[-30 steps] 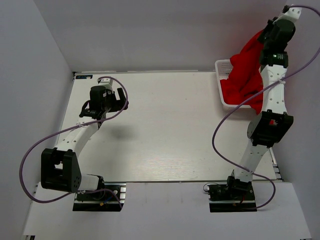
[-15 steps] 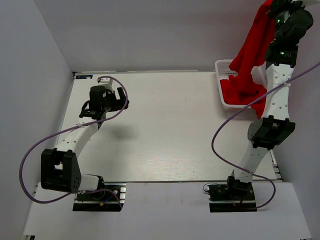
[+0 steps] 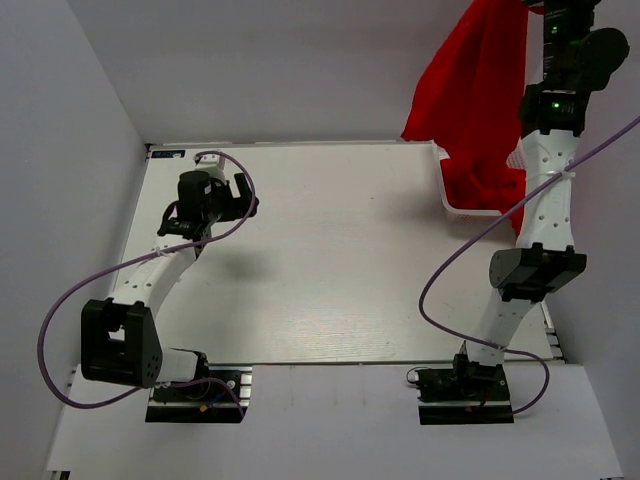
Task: Fold and stack the t-shirts
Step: Move the tshirt to the center of the board
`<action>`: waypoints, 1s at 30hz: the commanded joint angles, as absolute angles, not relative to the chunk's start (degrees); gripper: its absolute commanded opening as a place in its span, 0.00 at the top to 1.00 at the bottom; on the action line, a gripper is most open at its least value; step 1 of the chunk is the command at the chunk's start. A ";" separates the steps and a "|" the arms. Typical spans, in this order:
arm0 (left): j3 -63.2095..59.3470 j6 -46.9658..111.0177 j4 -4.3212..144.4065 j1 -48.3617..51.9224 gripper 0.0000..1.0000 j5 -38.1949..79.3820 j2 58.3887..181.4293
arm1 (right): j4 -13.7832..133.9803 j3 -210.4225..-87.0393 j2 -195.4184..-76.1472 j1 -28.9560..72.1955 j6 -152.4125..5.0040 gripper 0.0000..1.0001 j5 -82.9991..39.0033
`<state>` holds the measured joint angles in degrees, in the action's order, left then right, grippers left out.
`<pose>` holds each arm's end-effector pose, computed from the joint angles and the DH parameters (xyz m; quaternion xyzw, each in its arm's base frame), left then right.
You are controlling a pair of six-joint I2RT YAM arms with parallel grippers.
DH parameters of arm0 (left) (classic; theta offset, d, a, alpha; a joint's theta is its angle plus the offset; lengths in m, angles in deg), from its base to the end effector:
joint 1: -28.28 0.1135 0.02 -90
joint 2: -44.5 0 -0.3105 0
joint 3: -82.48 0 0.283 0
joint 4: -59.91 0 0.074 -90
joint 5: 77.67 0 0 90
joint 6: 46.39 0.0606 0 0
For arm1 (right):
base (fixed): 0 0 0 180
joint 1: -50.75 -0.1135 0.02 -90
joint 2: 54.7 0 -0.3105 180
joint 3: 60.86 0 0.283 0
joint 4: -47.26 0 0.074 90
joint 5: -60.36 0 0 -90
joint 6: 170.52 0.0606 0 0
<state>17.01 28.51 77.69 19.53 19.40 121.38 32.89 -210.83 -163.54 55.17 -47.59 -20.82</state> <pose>0.3389 -0.0597 0.2945 -0.0165 0.8612 -0.1564 0.4833 0.4088 -0.0223 0.7039 0.0251 0.3036 0.2566 0.9173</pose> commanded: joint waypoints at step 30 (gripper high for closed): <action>10.83 13.46 107.21 20.37 0.00 -13.33 110.51 | 17.49 -164.84 -152.10 26.75 -54.22 1.00 -4.59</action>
<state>13.09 17.98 100.62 19.99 -5.69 111.55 22.25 -174.55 -158.23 26.71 -50.50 -7.29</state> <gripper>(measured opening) 0.995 0.012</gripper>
